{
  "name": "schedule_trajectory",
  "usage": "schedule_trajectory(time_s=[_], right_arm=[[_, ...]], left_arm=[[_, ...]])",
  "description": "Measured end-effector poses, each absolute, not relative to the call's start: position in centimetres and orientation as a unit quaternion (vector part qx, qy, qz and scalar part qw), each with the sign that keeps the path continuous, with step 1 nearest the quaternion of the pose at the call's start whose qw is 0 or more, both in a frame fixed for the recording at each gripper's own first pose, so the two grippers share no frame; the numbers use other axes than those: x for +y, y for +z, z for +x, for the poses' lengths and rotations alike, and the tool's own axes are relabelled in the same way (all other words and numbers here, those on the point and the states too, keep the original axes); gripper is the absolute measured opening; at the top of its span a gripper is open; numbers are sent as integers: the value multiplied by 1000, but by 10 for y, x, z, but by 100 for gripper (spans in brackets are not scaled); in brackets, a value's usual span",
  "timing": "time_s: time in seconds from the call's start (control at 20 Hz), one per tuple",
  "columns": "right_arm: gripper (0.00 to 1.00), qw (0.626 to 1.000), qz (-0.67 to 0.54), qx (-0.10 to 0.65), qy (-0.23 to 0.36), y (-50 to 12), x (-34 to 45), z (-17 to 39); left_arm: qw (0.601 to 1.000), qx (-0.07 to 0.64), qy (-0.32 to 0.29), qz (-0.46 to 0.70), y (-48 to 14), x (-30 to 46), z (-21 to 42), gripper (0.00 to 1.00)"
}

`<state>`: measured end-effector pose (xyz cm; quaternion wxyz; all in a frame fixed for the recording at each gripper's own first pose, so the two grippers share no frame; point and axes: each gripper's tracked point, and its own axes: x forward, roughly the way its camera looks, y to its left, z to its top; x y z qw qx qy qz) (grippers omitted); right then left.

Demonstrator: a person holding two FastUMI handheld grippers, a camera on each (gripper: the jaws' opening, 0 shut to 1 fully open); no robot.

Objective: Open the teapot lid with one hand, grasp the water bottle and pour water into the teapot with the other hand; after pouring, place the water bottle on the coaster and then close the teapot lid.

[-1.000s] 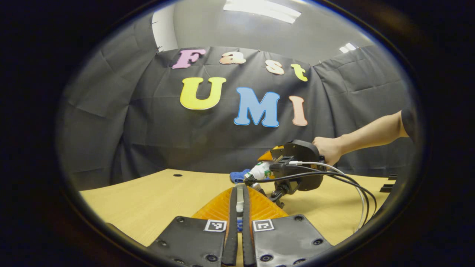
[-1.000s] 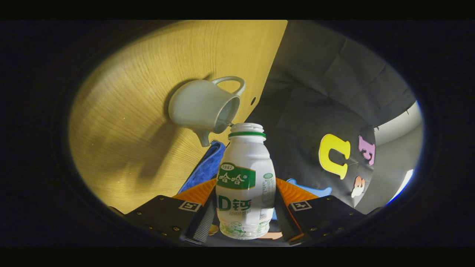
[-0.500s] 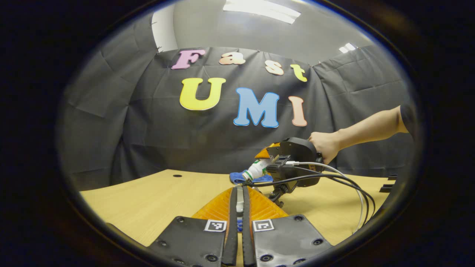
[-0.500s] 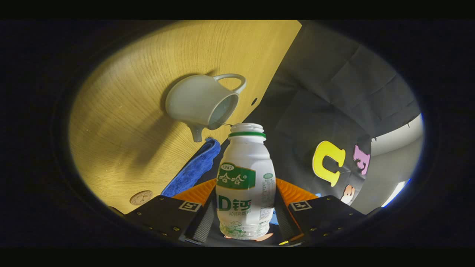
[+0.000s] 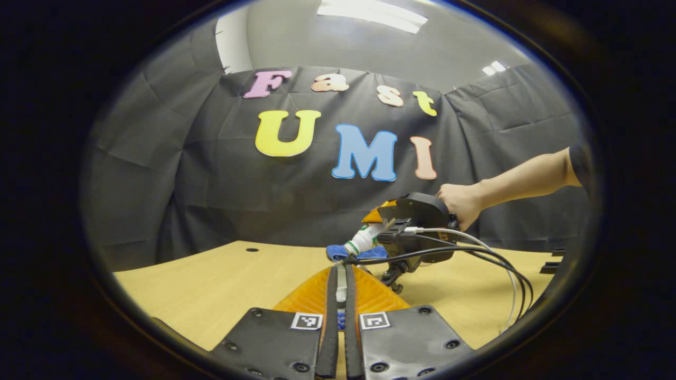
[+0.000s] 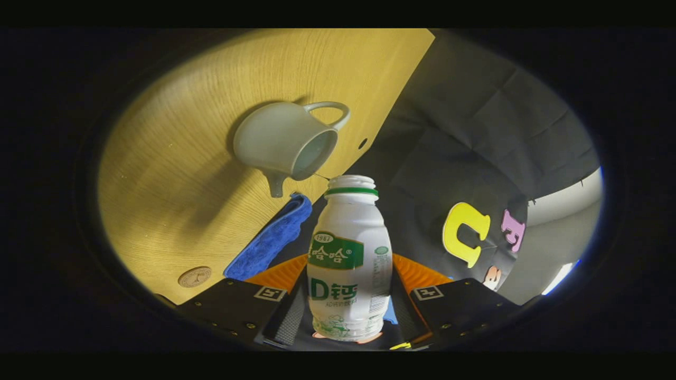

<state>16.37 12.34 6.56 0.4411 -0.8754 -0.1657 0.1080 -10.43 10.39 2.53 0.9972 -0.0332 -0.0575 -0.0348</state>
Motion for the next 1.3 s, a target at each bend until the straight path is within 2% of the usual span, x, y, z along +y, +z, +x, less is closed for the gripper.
schedule_trajectory(time_s=[0.05, 0.1, 0.25, 0.3, 0.55, 0.6, 1.1, 1.3], right_arm=[[72, 442, -875, -164, 111, 63, 124, 166], [72, 442, -875, -164, 112, 61, 124, 165], [72, 445, -873, -161, 116, 55, 124, 165], [72, 447, -872, -160, 117, 53, 124, 165], [72, 482, -854, -152, 121, 46, 123, 167], [72, 496, -846, -147, 125, 43, 122, 166], [72, 657, -733, -97, 149, 22, 106, 167], [72, 742, -647, -88, 153, 32, 101, 167]], left_arm=[[997, -57, -34, -33, 24, 104, -104, 16], [997, -58, -34, -33, 25, 104, -104, 12], [997, -58, -34, -33, 25, 104, -105, 15], [997, -58, -34, -33, 26, 104, -105, 12], [997, -58, -32, -33, 25, 106, -105, 12], [997, -58, -32, -33, 26, 106, -105, 15], [998, -44, -31, -37, 15, 101, -99, 16], [998, -38, -30, -39, 11, 101, -94, 15]])
